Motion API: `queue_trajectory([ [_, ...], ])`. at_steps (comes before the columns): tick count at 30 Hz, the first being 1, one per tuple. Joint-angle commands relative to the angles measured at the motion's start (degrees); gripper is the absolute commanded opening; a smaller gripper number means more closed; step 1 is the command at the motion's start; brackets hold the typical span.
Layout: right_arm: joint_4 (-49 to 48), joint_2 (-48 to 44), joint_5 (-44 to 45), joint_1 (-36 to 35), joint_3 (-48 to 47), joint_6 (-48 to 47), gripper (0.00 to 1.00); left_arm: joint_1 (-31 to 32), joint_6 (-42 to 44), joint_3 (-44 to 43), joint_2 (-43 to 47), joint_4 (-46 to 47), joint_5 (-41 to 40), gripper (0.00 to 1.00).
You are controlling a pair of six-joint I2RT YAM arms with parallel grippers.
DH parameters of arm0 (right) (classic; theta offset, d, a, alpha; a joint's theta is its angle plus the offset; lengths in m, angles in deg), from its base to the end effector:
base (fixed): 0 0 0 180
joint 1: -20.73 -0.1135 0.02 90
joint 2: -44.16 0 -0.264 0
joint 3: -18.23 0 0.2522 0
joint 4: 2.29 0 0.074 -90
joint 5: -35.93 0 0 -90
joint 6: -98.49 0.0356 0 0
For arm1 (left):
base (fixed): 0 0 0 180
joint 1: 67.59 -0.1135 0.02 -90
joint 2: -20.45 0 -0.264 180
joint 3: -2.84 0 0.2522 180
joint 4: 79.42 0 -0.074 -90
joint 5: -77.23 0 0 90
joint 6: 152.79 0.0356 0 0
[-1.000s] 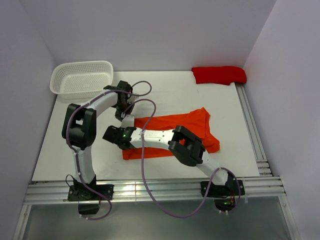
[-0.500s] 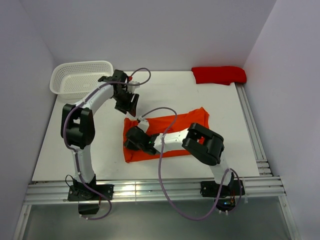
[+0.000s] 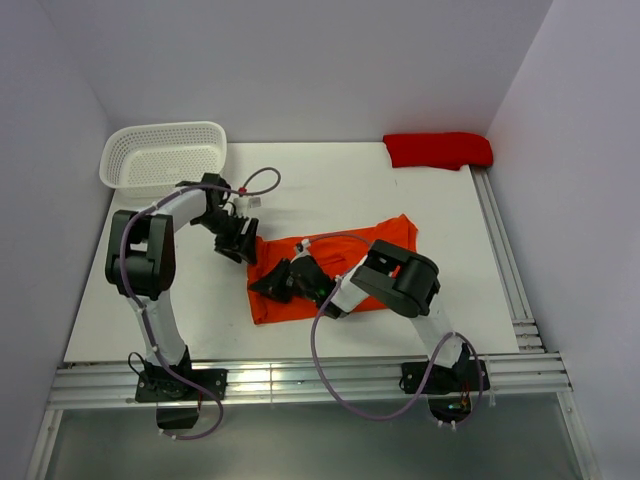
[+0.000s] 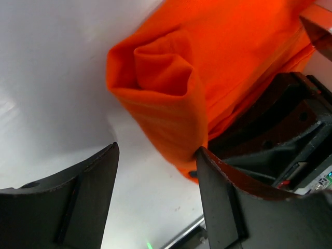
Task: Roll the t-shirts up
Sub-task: Roll the tshirt
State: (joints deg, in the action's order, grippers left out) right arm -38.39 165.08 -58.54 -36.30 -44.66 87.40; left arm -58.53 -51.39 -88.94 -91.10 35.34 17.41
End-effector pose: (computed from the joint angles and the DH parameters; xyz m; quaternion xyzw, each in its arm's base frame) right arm 0.2103 0.3293 0.0851 0.1357 0.8172 0.5306 0.1798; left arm 0.3561 -0.0749 0.1694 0.1825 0.9473 -0.2592 0.0473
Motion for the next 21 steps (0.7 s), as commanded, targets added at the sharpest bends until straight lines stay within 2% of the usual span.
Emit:
queue_trajectory([
  [1,-6.11,2.12,-3.0,0.26,1.57,3.17,0.13,0.43,0.12,1.72,-0.25,7.0,4.28,0.66],
  [6,-6.83,2.04,-3.35,0.7,2.54,3.7,0.13,0.43,-4.97,1.73,-2.53,11.75,4.46,0.61],
  [9,-1.48,0.98,-2.92,0.7,1.58,1.86,0.13,0.52,-8.13,0.77,-2.36,13.51,1.74,0.51],
  [10,0.37,0.55,-2.48,0.52,1.23,1.25,0.14,0.52,-8.84,0.33,-2.53,13.6,-0.1,0.4],
  [12,6.76,-1.2,-0.82,0.35,-0.09,-1.04,0.16,0.61,-10.51,-0.9,-2.45,13.25,-1.95,0.26],
  [16,18.29,-3.85,2.62,-0.79,-2.99,-4.9,0.3,1.66,-10.96,-1.7,-2.27,12.29,-5.64,0.0],
  [19,23.84,-5.61,4.38,-2.29,-4.05,-6.58,0.4,3.24,-13.15,-1.26,-1.66,12.2,-8.72,0.0],
  [21,26.57,-6.75,6.05,-3.34,-4.05,-6.93,0.42,4.29,-13.33,-1.35,-1.66,11.85,-10.48,0.0],
])
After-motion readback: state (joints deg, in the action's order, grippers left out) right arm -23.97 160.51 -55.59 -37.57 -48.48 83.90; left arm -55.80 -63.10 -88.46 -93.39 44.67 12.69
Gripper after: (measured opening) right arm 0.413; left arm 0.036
